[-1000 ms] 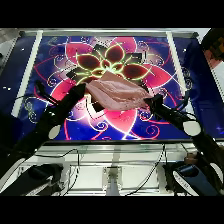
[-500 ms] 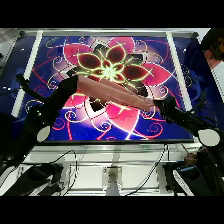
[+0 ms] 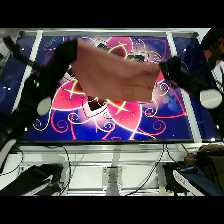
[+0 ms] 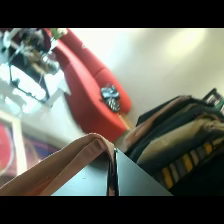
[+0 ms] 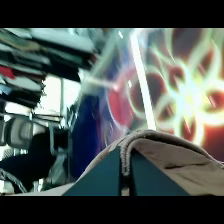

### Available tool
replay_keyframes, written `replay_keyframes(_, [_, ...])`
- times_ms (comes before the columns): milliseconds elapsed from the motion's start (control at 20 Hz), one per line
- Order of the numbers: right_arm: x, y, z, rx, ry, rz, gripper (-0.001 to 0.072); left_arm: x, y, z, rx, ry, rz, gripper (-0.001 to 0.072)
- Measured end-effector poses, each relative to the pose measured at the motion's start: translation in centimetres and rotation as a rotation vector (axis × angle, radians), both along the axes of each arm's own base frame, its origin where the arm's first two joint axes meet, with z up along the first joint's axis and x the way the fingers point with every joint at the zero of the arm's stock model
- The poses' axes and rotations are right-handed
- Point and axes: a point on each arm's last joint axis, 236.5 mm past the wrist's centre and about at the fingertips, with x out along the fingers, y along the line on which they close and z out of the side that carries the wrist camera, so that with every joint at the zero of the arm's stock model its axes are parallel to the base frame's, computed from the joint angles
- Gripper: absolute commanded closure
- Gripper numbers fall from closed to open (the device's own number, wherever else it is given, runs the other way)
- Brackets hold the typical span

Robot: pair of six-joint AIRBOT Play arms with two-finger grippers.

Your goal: Fold the clothes and pants, and hang the long-sleeved shirts on hangers.

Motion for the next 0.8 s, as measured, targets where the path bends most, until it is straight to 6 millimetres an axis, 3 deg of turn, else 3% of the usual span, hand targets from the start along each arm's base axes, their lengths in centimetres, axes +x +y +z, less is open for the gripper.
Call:
replay_keyframes(150, [4.6, -0.2, 3.1, -0.013, -0.094, -0.031, 0.0685, 3.3, -0.2, 4.3, -0.019, -0.074, 0.026, 0.0699])
replay_keyframes(250, [7.2, -0.4, 4.8, -0.014, -0.153, -0.056, 0.0685, 5.5, 0.1, 6.1, -0.022, -0.092, 0.048, 0.0699])
replay_keyframes(450, [11.5, -0.8, 7.6, -0.005, -0.252, -0.097, 0.0685, 9.0, 1.1, 7.6, -0.010, -0.088, 0.093, 0.0699])
replay_keyframes(550, [13.2, -1.0, 7.8, -0.006, -0.272, -0.111, 0.0685, 10.6, 1.5, 6.2, 0.021, -0.039, 0.112, 0.0699])
replay_keyframes(650, [14.7, -0.9, 6.4, -0.013, -0.255, -0.114, 0.0685, 12.1, 1.6, 3.8, 0.091, 0.030, 0.132, 0.0698])
replay_keyframes(800, [16.3, -0.3, 2.0, -0.037, -0.154, -0.084, 0.0686, 13.7, 1.6, -0.7, 0.209, 0.143, 0.150, 0.0700])
